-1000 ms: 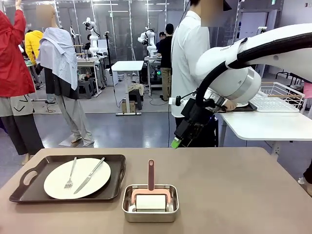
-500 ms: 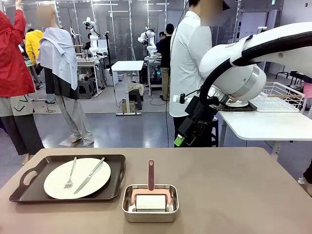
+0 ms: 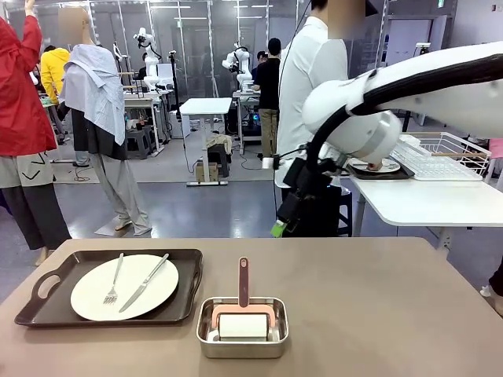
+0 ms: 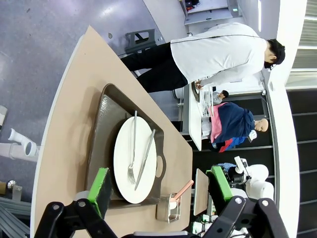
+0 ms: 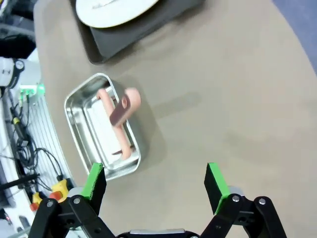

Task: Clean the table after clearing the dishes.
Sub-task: When the left (or right) Handle tray is removed, use the left hand (or right hand) to clean the left (or right) side of the table with the Lint Roller.

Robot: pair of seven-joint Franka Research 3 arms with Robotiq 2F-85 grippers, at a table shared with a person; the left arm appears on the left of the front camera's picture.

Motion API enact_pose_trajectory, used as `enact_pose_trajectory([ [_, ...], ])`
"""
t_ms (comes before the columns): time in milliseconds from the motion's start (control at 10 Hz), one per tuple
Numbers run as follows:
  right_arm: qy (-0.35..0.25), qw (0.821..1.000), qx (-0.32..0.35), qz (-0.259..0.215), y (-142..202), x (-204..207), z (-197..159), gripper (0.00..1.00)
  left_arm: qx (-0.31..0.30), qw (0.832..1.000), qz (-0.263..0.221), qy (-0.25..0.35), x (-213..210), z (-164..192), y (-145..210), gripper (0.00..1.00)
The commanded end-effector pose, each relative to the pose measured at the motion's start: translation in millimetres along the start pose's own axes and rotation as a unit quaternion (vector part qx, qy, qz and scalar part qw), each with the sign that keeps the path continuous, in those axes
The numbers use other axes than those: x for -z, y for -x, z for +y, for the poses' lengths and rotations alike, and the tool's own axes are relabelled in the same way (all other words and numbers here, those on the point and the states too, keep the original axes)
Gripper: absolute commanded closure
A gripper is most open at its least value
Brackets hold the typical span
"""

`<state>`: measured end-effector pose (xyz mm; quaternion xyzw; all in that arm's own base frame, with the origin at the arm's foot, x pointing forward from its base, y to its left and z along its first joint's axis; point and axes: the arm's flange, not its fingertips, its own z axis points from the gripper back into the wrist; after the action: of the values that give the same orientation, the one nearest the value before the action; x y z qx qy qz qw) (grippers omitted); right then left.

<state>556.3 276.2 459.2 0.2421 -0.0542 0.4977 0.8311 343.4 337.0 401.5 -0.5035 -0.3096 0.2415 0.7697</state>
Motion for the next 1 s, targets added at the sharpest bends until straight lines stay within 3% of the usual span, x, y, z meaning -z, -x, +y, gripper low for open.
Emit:
enact_pose_trajectory([
  [0,-0.047,0.995,-0.079,0.042,-44,15,-20,0.0,-0.001,1.0,0.0,0.005,-3,1,2,0.0],
  [300,-0.08,0.983,-0.12,0.111,-99,42,-23,0.0,-0.001,1.0,0.0,0.005,-3,1,2,0.0],
  [600,-0.128,0.969,-0.14,0.16,-107,69,-23,0.0,-0.001,1.0,0.0,0.005,-3,1,2,0.0],
  [900,-0.161,0.961,-0.141,0.177,-109,96,-14,0.0,-0.001,1.0,0.0,0.005,-3,1,2,0.0],
])
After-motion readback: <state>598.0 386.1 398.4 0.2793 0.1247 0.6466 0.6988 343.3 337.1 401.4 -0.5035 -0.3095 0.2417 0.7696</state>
